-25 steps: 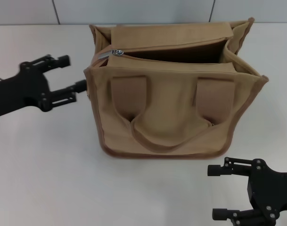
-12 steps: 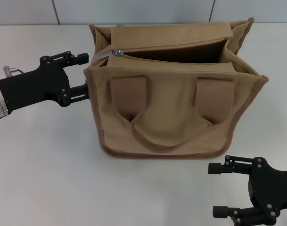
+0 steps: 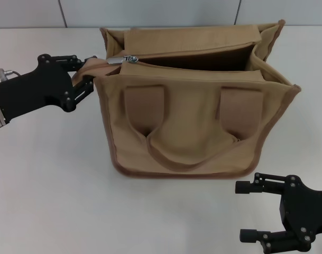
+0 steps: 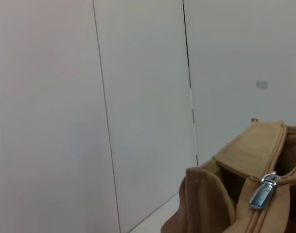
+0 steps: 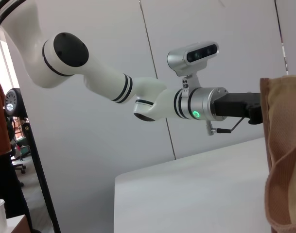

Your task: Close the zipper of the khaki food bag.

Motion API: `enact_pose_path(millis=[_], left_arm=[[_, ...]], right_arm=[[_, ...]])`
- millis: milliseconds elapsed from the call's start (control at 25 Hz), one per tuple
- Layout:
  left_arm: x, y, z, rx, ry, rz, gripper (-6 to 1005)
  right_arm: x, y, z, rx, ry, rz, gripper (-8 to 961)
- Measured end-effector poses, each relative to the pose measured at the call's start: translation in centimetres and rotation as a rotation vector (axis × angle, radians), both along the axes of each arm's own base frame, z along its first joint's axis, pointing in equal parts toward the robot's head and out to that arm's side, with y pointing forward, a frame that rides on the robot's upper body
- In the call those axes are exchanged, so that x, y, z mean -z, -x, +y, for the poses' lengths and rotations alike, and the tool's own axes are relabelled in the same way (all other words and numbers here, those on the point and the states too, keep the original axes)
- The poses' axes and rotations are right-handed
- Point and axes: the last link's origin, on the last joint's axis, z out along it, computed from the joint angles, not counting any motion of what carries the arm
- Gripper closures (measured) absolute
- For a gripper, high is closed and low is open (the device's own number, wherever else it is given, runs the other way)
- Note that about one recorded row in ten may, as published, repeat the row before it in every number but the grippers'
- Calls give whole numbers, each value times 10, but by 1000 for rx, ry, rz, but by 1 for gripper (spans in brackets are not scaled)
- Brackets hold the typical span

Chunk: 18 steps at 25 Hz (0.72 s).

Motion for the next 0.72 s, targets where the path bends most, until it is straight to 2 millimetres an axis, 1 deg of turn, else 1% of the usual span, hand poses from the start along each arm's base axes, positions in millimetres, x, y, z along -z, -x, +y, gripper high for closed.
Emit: enact_pose_path(millis=[160, 200, 320, 360, 400, 440, 520, 560, 600, 640, 720], left_arm=[[-4, -2, -6, 27, 5, -34, 685], [-7, -5, -9, 49, 11, -55, 725], [-8, -6, -11, 62, 15, -67, 843], [-11, -10, -15, 89, 19, -95, 883], [-11, -10, -15, 89, 19, -95, 907], [-12, -12, -16, 99, 19, -107, 930], [-13, -17, -17, 125, 15, -135, 977], [-13, -23, -17, 151, 14, -156, 1001], [-13, -23, -17, 151, 14, -156, 1001], [-13, -28, -16, 168, 17, -166, 1001], [-10, -38, -13, 199, 26, -179, 1000]], right_arm=[[-1, 0, 0, 1, -4, 3, 134], [-2, 1, 0, -1, -4, 15, 134], [-6, 3, -2, -7, -5, 42, 134], [-8, 4, -3, -10, -8, 61, 134], [-8, 4, -3, -10, -8, 61, 134], [-15, 8, -4, -20, -18, 102, 134], [-19, 9, -4, -25, -24, 125, 134], [-27, 13, -3, -27, -37, 171, 134], [-27, 13, -3, -27, -37, 171, 134], [-32, 16, 0, -18, -34, 199, 133], [-34, 17, 2, -11, -26, 206, 133]])
